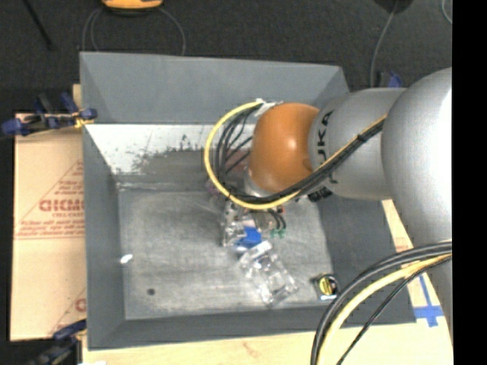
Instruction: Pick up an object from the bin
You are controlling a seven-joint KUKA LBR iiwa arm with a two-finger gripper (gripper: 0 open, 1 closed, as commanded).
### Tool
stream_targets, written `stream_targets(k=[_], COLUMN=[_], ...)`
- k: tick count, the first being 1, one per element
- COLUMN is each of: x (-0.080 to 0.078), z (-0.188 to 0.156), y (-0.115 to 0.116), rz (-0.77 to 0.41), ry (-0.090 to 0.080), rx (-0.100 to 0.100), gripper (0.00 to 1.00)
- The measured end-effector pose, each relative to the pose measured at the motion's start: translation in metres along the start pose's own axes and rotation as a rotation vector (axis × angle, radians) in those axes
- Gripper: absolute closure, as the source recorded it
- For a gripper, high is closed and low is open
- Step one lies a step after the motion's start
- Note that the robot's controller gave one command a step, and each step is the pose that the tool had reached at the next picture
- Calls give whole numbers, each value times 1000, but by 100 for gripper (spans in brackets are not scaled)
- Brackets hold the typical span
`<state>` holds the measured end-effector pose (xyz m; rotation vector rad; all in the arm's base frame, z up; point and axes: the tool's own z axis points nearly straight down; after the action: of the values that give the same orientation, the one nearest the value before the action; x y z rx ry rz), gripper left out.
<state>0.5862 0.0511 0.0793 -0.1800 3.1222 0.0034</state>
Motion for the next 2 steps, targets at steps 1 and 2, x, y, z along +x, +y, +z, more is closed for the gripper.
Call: stream_targets(k=[1,2], x=[3,33], z=[2,-1], y=[0,-54], rz=[1,-88], ry=[8,10], rx=[0,2], gripper=[0,0])
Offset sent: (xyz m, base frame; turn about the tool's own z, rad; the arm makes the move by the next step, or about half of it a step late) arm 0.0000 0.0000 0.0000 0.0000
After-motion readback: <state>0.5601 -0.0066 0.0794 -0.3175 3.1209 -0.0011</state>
